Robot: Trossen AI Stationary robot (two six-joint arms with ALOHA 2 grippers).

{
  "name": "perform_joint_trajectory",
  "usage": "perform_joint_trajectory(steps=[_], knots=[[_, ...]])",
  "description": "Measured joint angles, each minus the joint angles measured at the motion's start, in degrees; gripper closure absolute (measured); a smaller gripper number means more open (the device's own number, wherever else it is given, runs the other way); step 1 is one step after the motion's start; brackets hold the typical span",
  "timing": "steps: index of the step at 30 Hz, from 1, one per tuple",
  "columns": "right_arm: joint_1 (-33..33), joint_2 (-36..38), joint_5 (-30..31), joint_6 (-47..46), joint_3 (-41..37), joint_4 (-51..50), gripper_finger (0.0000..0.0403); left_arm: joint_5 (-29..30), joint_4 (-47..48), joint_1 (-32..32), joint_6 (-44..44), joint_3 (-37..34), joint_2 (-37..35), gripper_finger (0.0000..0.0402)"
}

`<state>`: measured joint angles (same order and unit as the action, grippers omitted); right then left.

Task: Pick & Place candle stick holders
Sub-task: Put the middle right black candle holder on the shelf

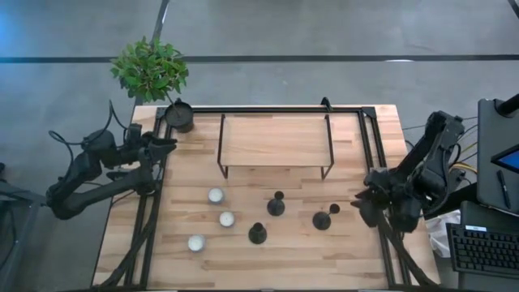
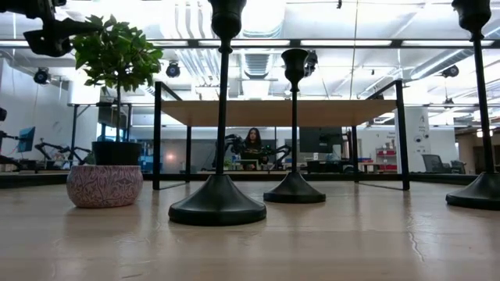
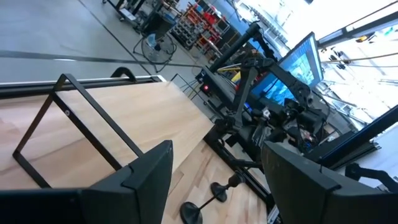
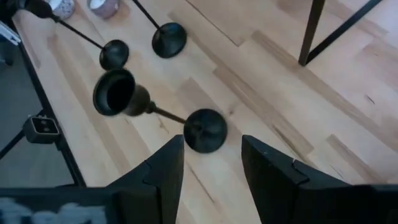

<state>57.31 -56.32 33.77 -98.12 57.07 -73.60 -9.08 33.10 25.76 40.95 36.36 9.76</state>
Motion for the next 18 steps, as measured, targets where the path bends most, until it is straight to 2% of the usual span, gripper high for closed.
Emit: perform_joint_trajectory(steps=[7,11,18], knots=[[5.6,-4.9,6.3,-9.6,0.0,-7.5,0.0264,0.0,0.0,0.0,0.0,0.0,0.0,0.0161],[7.4,-7.4,12.0,-16.8,0.0,-13.3,0.027,0.0,0.0,0.0,0.0,0.0,0.0,0.0161],[8.0,-11.4,19.7,-19.3,-0.1,-15.8,0.0268,0.0,0.0,0.0,0.0,0.0,0.0,0.0161]])
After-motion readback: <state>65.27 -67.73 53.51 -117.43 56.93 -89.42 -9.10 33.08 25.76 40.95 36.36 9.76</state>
